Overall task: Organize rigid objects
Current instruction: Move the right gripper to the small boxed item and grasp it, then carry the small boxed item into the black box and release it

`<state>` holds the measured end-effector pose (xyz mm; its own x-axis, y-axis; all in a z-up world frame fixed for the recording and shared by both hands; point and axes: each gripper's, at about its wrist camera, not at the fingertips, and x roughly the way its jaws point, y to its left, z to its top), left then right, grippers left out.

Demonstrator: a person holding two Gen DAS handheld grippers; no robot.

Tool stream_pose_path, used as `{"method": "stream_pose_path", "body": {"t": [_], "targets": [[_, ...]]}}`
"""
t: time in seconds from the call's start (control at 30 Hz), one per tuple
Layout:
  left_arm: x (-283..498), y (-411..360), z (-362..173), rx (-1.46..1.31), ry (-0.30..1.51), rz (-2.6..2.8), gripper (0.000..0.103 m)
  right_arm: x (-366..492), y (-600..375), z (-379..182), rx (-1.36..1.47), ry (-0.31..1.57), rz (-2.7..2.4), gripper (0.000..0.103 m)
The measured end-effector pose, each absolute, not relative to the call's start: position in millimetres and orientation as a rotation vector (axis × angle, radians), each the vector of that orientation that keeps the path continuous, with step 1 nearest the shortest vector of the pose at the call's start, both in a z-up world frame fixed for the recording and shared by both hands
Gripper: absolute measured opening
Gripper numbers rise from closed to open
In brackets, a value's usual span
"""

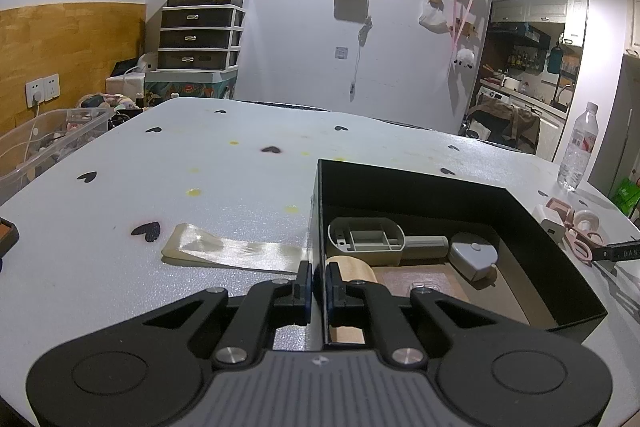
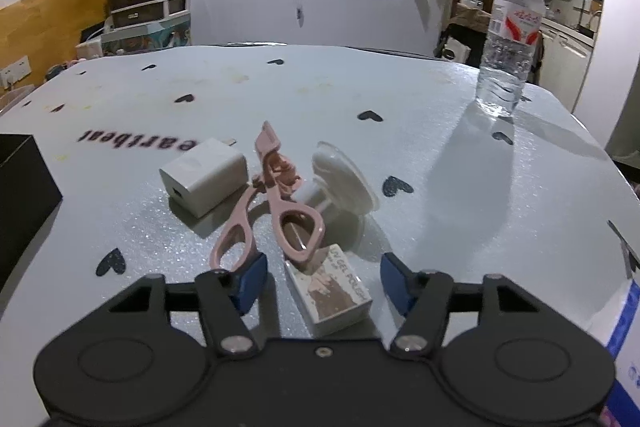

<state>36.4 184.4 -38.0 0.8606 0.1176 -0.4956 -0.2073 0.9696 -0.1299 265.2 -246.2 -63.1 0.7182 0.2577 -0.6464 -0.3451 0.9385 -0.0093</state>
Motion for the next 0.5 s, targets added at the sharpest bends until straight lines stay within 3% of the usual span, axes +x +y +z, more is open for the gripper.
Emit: {"method": "stream_pose_path", "body": {"t": [0.23, 0.5], "targets": [[36.4, 184.1, -38.3, -0.182, 0.507, 0.171, 0.007, 263.4, -243.2, -61.1, -0.135, 0.705, 0.362, 0.045], [36.8, 182.8, -35.1, -0.166, 0.513, 0.181, 0.006, 266.9, -243.4, -58.0, -0.120, 0.743, 0.359, 0.039]]}}
